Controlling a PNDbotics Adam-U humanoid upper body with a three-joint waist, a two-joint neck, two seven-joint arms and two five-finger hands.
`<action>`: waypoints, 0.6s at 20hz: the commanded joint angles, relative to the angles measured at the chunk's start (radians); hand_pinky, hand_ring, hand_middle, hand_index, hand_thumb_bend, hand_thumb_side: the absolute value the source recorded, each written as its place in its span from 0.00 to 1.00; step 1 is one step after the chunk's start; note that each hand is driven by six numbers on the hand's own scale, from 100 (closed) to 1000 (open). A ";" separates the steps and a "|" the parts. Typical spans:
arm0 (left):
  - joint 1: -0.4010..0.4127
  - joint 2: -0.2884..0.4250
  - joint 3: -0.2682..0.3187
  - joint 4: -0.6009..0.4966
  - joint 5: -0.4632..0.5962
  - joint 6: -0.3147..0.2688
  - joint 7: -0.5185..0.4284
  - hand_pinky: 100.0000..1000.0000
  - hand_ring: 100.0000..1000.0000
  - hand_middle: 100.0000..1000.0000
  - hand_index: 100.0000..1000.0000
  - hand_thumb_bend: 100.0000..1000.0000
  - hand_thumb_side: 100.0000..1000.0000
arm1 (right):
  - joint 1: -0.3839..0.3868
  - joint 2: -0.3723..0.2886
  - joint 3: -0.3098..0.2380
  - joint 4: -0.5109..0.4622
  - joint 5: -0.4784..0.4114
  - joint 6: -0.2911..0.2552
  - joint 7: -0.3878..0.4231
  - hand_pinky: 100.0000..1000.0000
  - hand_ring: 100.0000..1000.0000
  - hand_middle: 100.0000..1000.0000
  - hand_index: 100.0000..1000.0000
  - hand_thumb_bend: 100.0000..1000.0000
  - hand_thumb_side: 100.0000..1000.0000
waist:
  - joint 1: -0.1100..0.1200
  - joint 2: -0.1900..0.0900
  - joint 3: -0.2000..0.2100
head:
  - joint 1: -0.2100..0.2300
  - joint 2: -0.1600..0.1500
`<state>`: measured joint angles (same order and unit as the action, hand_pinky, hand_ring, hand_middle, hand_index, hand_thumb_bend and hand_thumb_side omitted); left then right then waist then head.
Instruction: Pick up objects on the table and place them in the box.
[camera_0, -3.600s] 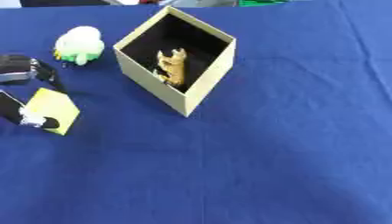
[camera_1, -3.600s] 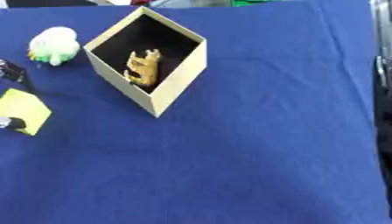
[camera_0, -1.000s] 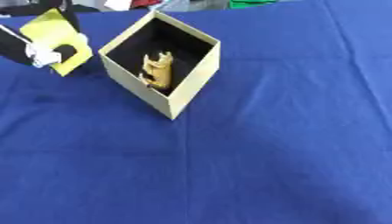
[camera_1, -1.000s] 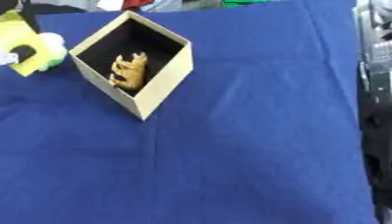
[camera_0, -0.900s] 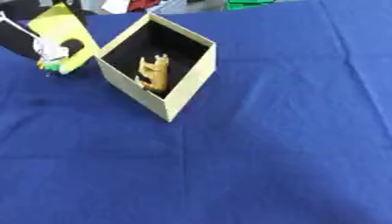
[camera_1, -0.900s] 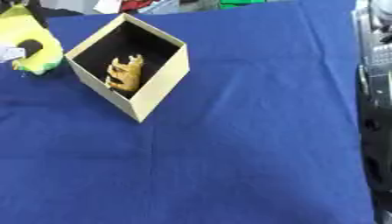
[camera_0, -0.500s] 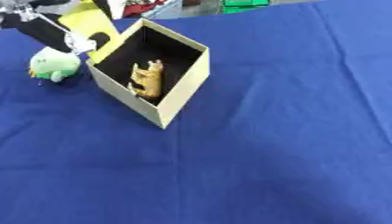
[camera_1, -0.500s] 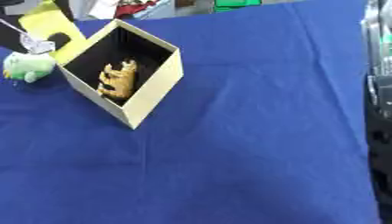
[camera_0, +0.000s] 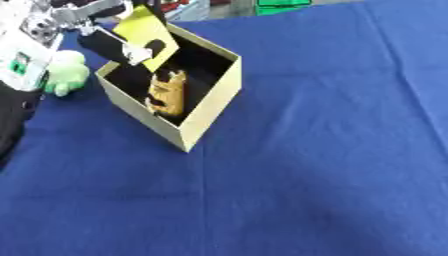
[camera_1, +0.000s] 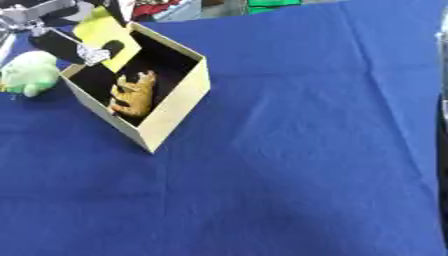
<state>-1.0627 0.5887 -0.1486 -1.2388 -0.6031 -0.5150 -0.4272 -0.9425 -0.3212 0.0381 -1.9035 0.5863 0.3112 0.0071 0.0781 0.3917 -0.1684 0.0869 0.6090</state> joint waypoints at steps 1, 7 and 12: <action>-0.030 0.000 0.003 0.006 -0.008 -0.003 0.033 0.54 0.50 0.49 0.59 0.00 0.17 | -0.024 -0.004 -0.002 -0.022 -0.008 -0.001 0.004 0.93 0.98 0.73 0.92 0.00 0.68 | -0.002 -0.018 -0.002 | 0.005 -0.014; -0.025 -0.026 -0.007 0.051 -0.052 -0.014 0.104 0.62 0.60 0.56 0.65 0.00 0.21 | -0.029 0.000 -0.003 -0.025 -0.012 -0.002 0.006 0.93 0.98 0.73 0.92 0.00 0.68 | -0.003 -0.011 -0.007 | 0.005 -0.011; -0.012 -0.029 -0.016 0.076 -0.099 -0.044 0.132 0.72 0.73 0.65 0.77 0.24 0.38 | -0.030 0.002 -0.004 -0.027 -0.012 -0.002 0.006 0.93 0.98 0.73 0.92 0.00 0.68 | -0.005 -0.009 -0.009 | 0.004 -0.010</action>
<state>-1.0607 0.5443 -0.1662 -1.1578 -0.6892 -0.5514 -0.3040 -0.9509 -0.3131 0.0379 -1.9081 0.5782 0.3117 0.0121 0.0776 0.4045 -0.1776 0.0901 0.6050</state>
